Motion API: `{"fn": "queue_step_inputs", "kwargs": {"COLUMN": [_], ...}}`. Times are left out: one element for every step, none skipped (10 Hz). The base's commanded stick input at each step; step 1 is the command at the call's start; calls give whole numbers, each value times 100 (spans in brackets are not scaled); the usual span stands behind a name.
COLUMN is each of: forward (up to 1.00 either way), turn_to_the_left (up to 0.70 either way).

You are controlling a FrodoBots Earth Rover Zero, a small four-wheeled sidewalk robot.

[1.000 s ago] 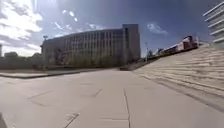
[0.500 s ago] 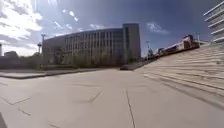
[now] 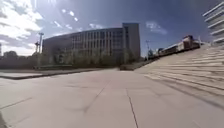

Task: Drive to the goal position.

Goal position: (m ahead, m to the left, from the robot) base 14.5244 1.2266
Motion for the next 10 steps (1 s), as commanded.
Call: {"fn": "queue_step_inputs", "kwargs": {"forward": [70,70,70,70,70,70,70,70,70,70], "turn_to_the_left": [0,0,0,0,0,0,0,0,0,0]}}
